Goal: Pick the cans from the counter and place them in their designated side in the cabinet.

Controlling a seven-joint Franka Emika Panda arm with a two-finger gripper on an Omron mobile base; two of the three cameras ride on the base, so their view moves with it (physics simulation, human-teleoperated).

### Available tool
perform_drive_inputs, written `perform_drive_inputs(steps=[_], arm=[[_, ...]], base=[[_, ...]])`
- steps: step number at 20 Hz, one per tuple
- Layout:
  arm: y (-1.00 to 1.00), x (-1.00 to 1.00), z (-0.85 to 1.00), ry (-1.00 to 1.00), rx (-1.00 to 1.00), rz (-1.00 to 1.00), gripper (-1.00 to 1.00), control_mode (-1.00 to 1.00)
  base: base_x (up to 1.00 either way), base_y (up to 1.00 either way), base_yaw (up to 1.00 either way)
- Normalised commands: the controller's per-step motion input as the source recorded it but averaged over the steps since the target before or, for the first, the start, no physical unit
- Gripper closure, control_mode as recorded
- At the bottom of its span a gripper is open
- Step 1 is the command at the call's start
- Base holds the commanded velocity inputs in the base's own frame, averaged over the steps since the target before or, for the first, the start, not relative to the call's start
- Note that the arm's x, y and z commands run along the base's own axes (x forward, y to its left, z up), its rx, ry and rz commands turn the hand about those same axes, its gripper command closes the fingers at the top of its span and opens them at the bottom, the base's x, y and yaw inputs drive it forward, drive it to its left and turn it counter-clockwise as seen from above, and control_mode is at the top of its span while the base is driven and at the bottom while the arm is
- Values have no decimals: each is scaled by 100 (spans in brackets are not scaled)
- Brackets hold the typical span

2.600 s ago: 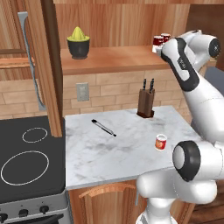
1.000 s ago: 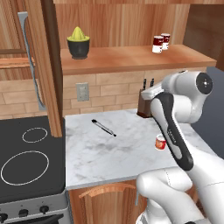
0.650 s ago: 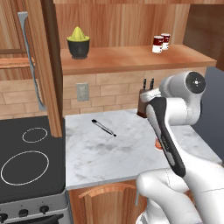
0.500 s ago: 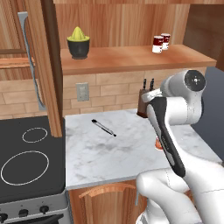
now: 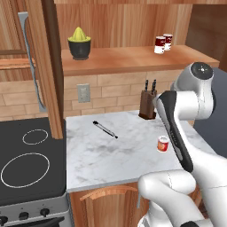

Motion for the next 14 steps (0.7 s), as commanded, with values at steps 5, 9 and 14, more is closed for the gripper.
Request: perform_drive_inputs(steps=[5, 9, 14], arm=[[-5, -21, -40, 16, 3, -7, -100, -100], [-9, -26, -40, 13, 1, -3, -100, -100], [-12, -24, -34, 8, 4, -1, -100, -100]], base=[[0, 0, 0], [0, 0, 0], [0, 0, 0]])
